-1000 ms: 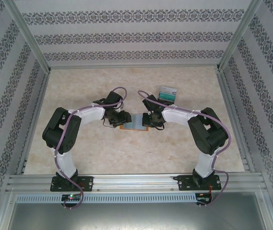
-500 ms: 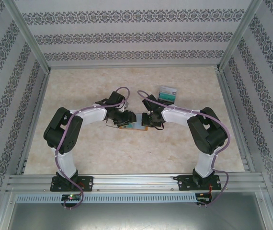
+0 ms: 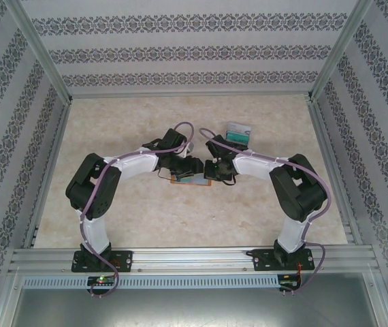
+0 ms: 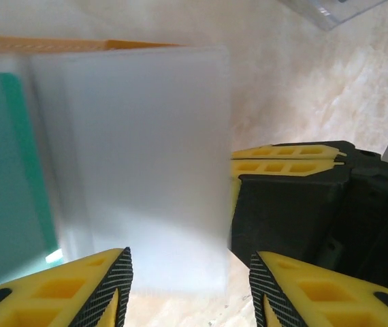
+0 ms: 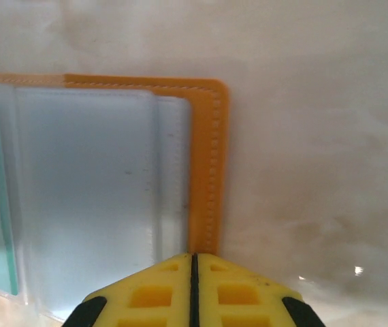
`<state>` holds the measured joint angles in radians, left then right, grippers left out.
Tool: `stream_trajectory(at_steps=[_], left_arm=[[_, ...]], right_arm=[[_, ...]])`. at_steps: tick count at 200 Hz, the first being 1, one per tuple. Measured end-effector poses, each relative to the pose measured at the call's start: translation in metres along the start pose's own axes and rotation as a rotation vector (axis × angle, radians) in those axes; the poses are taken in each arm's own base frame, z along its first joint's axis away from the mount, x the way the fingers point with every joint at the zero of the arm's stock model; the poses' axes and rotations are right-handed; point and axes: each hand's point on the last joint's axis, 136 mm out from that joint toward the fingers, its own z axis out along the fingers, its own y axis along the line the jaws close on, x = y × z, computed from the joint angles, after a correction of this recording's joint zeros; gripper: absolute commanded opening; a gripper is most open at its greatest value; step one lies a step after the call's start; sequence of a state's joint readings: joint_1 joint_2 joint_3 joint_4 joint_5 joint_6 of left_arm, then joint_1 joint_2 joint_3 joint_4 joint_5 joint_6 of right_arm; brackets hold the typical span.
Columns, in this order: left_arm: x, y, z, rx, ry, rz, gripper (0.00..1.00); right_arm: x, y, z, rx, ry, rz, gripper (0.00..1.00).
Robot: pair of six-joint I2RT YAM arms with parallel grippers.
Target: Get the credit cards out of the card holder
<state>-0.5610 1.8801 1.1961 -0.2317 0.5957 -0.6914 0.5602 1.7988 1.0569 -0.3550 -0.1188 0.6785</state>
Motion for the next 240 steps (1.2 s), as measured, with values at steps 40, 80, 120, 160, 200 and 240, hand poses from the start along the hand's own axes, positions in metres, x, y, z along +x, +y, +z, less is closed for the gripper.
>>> stream_trajectory(at_steps=[40, 80, 120, 160, 200, 240], left_arm=[[0.002, -0.006, 0.003, 0.008, 0.006, 0.028, 0.47], [-0.003, 0.012, -0.012, -0.027, -0.033, 0.014, 0.32], [-0.019, 0.048, -0.033, -0.100, -0.097, -0.038, 0.09], [-0.014, 0.078, -0.037, -0.160, -0.093, -0.093, 0.04], [-0.012, 0.083, -0.034, -0.170, -0.081, -0.093, 0.03], [-0.010, 0.091, -0.030, -0.194, -0.073, -0.097, 0.03]], right_arm=[[-0.008, -0.004, -0.007, -0.003, -0.023, 0.017, 0.00], [-0.008, 0.010, -0.011, -0.047, -0.022, 0.013, 0.05], [-0.013, 0.048, -0.017, -0.184, -0.024, 0.021, 0.09], [-0.014, 0.068, -0.007, -0.284, 0.005, 0.063, 0.11], [-0.011, 0.076, 0.004, -0.313, 0.044, 0.088, 0.13], [-0.011, 0.080, 0.010, -0.325, 0.061, 0.096, 0.13]])
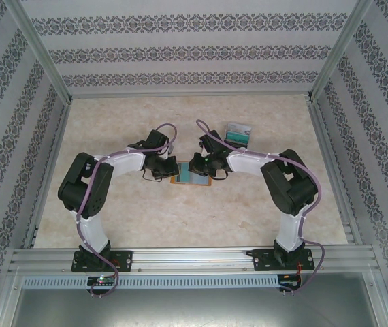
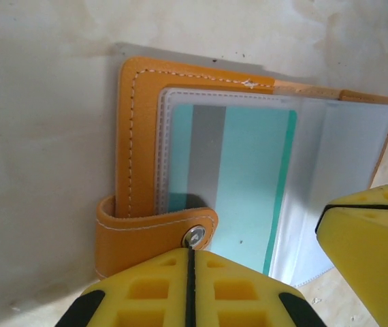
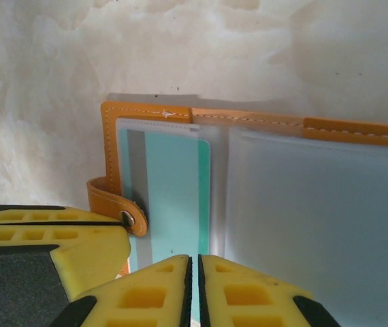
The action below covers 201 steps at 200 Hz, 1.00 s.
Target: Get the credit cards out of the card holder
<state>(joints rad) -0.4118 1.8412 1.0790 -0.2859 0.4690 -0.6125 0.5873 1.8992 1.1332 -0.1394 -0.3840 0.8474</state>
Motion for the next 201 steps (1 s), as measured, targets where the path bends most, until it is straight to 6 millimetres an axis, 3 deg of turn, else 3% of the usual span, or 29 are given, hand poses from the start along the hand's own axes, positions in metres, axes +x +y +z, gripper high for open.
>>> stream_trajectory(at_steps=[201], left_arm=[[0.002, 0.007, 0.000, -0.022, -0.004, -0.006, 0.01]], right_arm=[[0.004, -0.001, 0.019, -0.001, 0.053, 0.023, 0.17]])
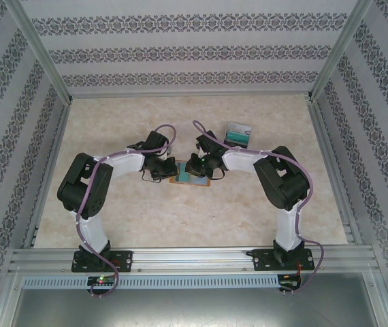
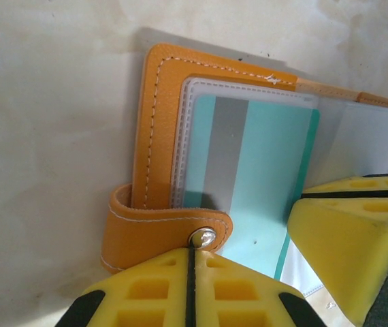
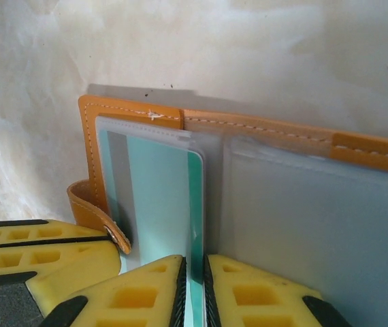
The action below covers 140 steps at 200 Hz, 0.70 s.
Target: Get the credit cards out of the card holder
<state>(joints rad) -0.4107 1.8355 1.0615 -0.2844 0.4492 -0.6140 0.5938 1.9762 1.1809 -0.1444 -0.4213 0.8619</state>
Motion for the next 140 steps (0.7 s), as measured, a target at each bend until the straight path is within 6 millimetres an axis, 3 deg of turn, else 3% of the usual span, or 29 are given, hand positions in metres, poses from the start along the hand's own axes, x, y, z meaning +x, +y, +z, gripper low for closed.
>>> stream_trajectory(at_steps=[27, 48, 104, 140], left_arm=[[0.001, -0.001, 0.000, 0.009, 0.005, 0.000, 0.00], [0.001, -0.002, 0.000, 0.012, 0.008, 0.000, 0.00], [0.001, -0.001, 0.001, 0.010, 0.007, -0.001, 0.00], [0.001, -0.001, 0.000, 0.009, 0.006, -0.001, 0.00]], right_arm=[[0.000, 0.000, 0.001, -0.002, 0.004, 0.001, 0.16], [0.001, -0.001, 0.002, 0.000, 0.009, 0.010, 0.00], [0.001, -0.002, 0.002, -0.001, 0.006, 0.010, 0.00], [0.004, -0.009, -0.009, 0.002, -0.001, 0.019, 0.00]])
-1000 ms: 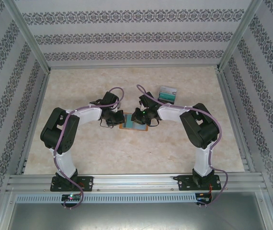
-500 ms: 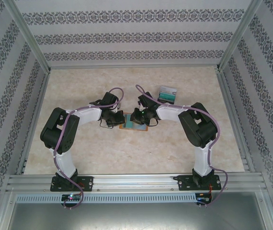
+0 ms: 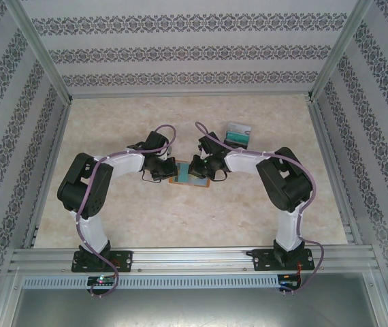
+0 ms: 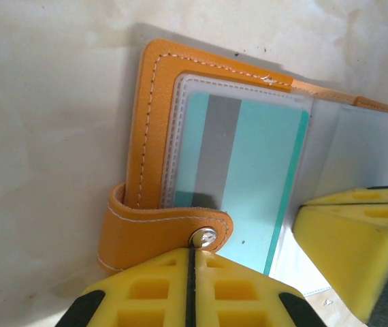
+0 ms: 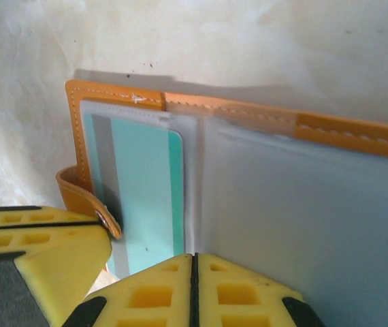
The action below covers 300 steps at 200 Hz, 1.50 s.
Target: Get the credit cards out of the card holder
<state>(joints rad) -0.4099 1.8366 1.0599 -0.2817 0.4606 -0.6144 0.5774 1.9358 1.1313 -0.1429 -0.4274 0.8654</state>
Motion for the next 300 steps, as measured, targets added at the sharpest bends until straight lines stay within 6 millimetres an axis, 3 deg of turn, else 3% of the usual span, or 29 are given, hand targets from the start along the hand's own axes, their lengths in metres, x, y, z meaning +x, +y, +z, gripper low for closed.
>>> stream_trajectory(at_steps=[55, 78, 142, 185, 300], left_arm=[[0.000, 0.000, 0.000, 0.002, 0.001, 0.000, 0.04], [0.000, -0.001, -0.002, 0.000, -0.001, 0.000, 0.05], [0.001, 0.003, -0.011, -0.029, -0.006, -0.008, 0.08], [0.001, 0.004, -0.012, -0.029, -0.006, -0.011, 0.05], [0.006, 0.009, -0.004, -0.034, 0.017, -0.020, 0.00]], right_arm=[[-0.003, -0.003, -0.007, -0.002, -0.011, 0.009, 0.00], [-0.001, -0.001, -0.006, -0.003, -0.008, 0.000, 0.08], [-0.002, 0.032, -0.008, -0.045, -0.018, -0.078, 0.11], [0.002, 0.027, -0.005, -0.026, -0.005, -0.076, 0.17], [0.006, 0.008, 0.005, 0.036, 0.016, -0.049, 0.20]])
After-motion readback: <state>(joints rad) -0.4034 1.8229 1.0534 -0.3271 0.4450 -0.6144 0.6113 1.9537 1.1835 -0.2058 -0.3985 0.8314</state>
